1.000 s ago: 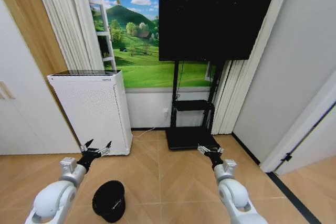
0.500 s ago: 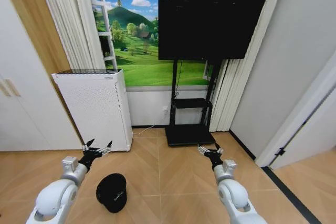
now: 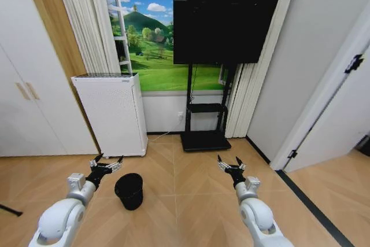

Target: Pick up the trash bin and place the garbage on the floor into it.

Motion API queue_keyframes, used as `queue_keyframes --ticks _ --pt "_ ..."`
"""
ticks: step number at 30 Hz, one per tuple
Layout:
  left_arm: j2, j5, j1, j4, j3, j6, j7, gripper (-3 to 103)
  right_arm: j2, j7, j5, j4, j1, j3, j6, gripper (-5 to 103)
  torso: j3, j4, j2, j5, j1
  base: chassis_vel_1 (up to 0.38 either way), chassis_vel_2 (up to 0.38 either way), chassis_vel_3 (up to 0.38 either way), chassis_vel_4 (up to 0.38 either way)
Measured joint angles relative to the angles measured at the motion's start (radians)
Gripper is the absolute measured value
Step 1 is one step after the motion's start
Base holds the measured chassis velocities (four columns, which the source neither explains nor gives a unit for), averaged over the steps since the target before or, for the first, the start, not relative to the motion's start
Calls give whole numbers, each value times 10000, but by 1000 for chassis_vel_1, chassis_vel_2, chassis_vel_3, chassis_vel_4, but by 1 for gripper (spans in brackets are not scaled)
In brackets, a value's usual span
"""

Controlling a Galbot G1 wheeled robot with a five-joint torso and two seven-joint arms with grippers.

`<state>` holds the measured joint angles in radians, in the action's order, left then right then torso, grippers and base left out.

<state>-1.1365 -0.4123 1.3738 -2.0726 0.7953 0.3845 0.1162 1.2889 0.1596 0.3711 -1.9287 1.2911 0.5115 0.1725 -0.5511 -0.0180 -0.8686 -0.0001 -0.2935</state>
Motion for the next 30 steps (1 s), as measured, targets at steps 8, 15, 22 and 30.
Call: queue_keyframes --ticks 8,15,22,30 --pt "-21 35 56 -56 45 -55 -1 100 -5 0 -1 7 9 19 -67 100 7 3 7 10 5 343 -361 -361 356" --pt "-35 64 147 -170 57 -95 47 100 9 -13 -24 26 83 16 -207 100 8 3 17 9 3 352 -337 -346 348" --pt "-55 121 190 -301 10 -116 93 100 43 -56 -46 4 218 32 -291 100 15 2 14 9 15 258 -226 -258 251" --pt "-168 31 234 -425 -1 -79 -111 100 16 -72 -37 -41 275 72 -274 100 10 2 26 2 -1 -36 2 17 -6"
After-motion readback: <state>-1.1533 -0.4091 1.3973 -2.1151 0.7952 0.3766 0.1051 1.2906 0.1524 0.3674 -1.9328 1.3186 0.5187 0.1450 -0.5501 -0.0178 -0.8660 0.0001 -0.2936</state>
